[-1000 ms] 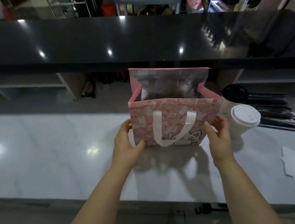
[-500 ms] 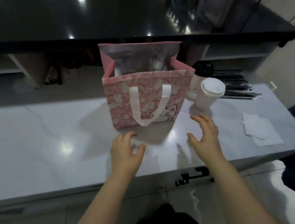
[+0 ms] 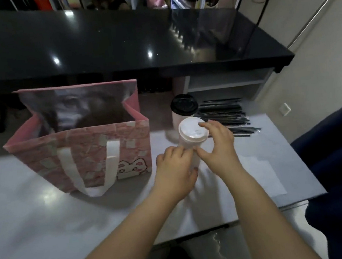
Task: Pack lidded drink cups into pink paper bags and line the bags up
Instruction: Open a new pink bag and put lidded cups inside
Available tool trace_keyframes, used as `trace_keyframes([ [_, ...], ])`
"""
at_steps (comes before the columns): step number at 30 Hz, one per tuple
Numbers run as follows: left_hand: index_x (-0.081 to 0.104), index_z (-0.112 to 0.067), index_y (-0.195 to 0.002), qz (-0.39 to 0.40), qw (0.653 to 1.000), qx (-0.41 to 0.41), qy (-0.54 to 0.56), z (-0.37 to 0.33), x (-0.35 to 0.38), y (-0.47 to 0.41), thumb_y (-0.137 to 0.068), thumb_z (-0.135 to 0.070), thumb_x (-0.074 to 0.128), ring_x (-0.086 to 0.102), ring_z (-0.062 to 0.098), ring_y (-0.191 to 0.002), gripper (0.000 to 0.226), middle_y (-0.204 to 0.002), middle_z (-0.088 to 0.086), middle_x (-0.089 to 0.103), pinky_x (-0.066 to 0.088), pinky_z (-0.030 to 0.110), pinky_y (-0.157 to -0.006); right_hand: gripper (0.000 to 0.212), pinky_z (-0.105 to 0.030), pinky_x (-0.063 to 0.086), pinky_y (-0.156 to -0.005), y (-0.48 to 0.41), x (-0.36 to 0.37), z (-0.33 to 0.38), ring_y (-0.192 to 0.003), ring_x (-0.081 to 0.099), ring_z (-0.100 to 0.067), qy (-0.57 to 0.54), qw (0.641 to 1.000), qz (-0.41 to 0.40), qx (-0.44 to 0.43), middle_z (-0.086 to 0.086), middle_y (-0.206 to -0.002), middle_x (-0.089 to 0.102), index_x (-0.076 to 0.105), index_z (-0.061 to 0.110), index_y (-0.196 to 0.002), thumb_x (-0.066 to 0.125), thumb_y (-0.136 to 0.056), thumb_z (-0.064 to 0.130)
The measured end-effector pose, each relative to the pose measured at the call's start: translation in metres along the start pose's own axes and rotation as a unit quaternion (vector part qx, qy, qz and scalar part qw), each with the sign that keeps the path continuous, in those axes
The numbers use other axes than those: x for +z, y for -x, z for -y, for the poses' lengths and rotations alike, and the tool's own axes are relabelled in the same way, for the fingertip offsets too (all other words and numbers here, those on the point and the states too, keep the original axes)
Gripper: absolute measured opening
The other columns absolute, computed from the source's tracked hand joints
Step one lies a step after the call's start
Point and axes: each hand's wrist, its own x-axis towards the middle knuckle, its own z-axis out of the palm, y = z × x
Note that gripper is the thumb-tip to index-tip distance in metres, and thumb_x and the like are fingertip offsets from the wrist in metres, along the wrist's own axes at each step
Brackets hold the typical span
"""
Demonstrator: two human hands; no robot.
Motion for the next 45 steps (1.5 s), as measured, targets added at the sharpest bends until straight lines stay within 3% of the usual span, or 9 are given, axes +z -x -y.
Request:
trace_keyframes([
  [3,0.046,-0.022,-0.135,0.002,0.997,-0.019,-0.072,-0.004,-0.01,-0.04,-0.086,-0.03,0.053,0.036,0.027,-0.124,0.05,-0.135,0.0,0.046,0.032,0.041,-0.097,0.066,-0.042,0.032,-0.109,-0.043,-0.013,-0.008,-0.129,0.037,-0.028,-0.008,0.999,0.044,0.015,-0.004,-0.138,0.045,0.052,0.022,-0.133,0.08,-0.073,0.021],
  [9,0.046,-0.028,-0.135,-0.033,0.981,-0.123,-0.146,-0.002,-0.034,-0.079,-0.089,-0.032,0.052,0.033,0.024,-0.129,0.047,-0.141,-0.002,0.04,0.03,0.039,-0.097,0.084,-0.041,0.029,-0.111,-0.087,-0.009,-0.012,-0.134,0.025,-0.027,0.109,0.974,0.198,-0.03,0.001,-0.148,0.032,0.037,0.033,-0.143,0.079,-0.07,0.04],
  [15,0.042,-0.025,-0.136,-0.024,0.969,-0.191,-0.155,-0.001,-0.04,-0.094,-0.089,-0.02,0.049,0.031,0.024,-0.131,0.048,-0.142,0.0,0.038,0.031,0.04,-0.1,0.083,-0.037,0.037,-0.096,-0.088,0.012,-0.006,-0.115,0.034,-0.027,0.157,0.956,0.211,-0.128,-0.003,-0.128,0.04,0.039,0.028,-0.139,0.072,-0.068,0.057],
  [21,0.041,-0.022,-0.139,-0.043,0.969,-0.189,-0.153,-0.009,-0.05,-0.106,-0.091,-0.016,0.047,0.036,0.026,-0.127,0.049,-0.139,0.002,0.044,0.034,0.04,-0.098,0.073,-0.036,0.038,-0.094,-0.083,0.002,-0.007,-0.114,0.036,-0.026,0.151,0.942,0.256,-0.155,0.001,-0.126,0.042,0.043,0.028,-0.132,0.074,-0.071,0.054],
  [26,0.048,-0.021,-0.136,-0.096,0.976,-0.14,-0.137,-0.024,-0.069,-0.127,-0.089,-0.013,0.048,0.042,0.029,-0.121,0.048,-0.13,0.004,0.053,0.036,0.043,-0.092,0.071,-0.038,0.039,-0.097,-0.103,-0.059,-0.011,-0.12,0.033,-0.02,0.063,0.963,0.239,-0.111,0.01,-0.129,0.042,0.046,0.037,-0.13,0.079,-0.067,0.045],
  [30,0.05,-0.021,-0.134,-0.117,0.98,-0.116,-0.114,-0.041,-0.092,-0.147,-0.091,-0.018,0.049,0.045,0.029,-0.12,0.043,-0.128,0.004,0.056,0.037,0.044,-0.094,0.063,-0.036,0.038,-0.097,-0.127,-0.108,-0.003,-0.125,0.028,-0.018,0.069,0.977,0.175,-0.103,0.011,-0.129,0.04,0.048,0.036,-0.13,0.076,-0.074,0.035],
  [37,0.057,-0.028,-0.127,-0.19,0.972,-0.095,-0.098,-0.03,-0.164,-0.144,-0.086,-0.028,0.06,0.05,0.025,-0.119,0.042,-0.125,-0.005,0.061,0.037,0.043,-0.094,0.071,-0.039,0.026,-0.1,-0.139,-0.122,0.068,-0.129,0.023,-0.025,0.161,0.949,0.054,-0.265,0.003,-0.142,0.036,0.05,0.033,-0.132,0.075,-0.066,0.025],
  [40,0.062,-0.027,-0.123,-0.218,0.965,-0.114,-0.087,-0.007,-0.183,-0.116,-0.083,-0.025,0.063,0.053,0.024,-0.118,0.039,-0.122,-0.007,0.064,0.038,0.043,-0.094,0.073,-0.043,0.025,-0.102,-0.126,-0.097,0.093,-0.132,0.025,-0.031,0.201,0.926,0.06,-0.314,-0.002,-0.147,0.035,0.052,0.03,-0.133,0.075,-0.065,0.021],
  [45,0.067,-0.023,-0.117,-0.252,0.956,-0.13,-0.077,0.041,-0.21,-0.058,-0.079,-0.021,0.07,0.054,0.027,-0.11,0.038,-0.114,-0.002,0.065,0.042,0.044,-0.092,0.067,-0.047,0.021,-0.11,-0.113,-0.071,0.127,-0.137,0.02,-0.029,0.144,0.928,0.037,-0.341,-0.003,-0.148,0.034,0.054,0.028,-0.133,0.074,-0.071,0.017],
])
